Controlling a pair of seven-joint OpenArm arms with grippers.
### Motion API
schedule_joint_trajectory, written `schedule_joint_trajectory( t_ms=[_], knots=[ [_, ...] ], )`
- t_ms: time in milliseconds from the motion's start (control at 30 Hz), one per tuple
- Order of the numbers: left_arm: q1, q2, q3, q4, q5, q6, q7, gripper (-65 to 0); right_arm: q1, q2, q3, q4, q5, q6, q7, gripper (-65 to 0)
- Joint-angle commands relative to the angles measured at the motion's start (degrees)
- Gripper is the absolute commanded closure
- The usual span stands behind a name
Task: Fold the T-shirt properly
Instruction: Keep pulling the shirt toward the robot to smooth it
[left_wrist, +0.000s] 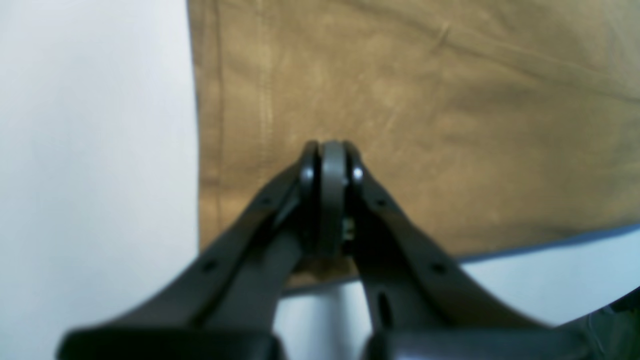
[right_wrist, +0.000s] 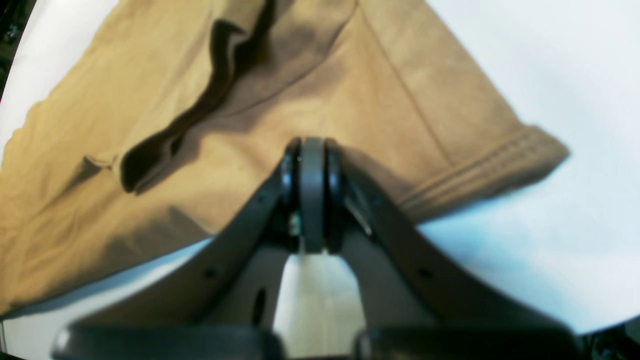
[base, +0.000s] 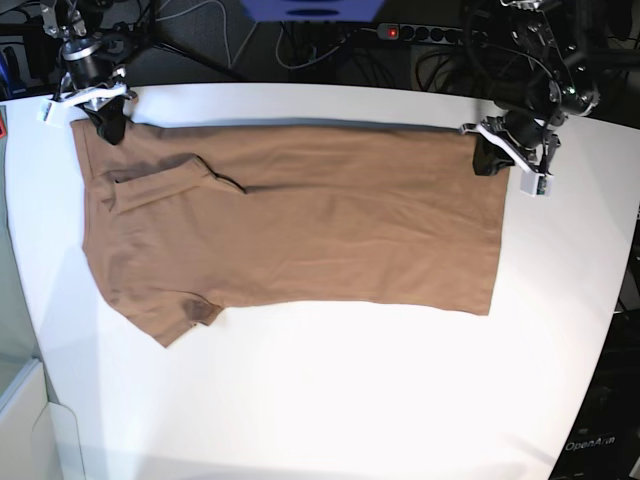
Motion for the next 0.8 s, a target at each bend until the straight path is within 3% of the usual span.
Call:
schedule_joint_trajectory(
  t_ms=[0, 300, 767],
  knots=[
    [2.3, -0.26, -0.14, -1.63, 11.18, 3.77, 12.1, -2.0, -0.98, 0.63, 0.14, -0.16, -0.73, -1.64, -1.14, -0.7],
    [1.42, -0.26, -0.14, -1.54, 11.0, 3.77, 12.02, -2.0, -2.47, 0.28, -0.3, 0.89, -0.73, -1.64, 3.61, -0.7],
    [0.11, -0.17, -0.23, -1.45, 10.83, 3.77, 11.93, -1.9, -2.56, 0.72, 0.06, 6.52, -0.73, 0.64, 3.79, -0.6]
  ],
)
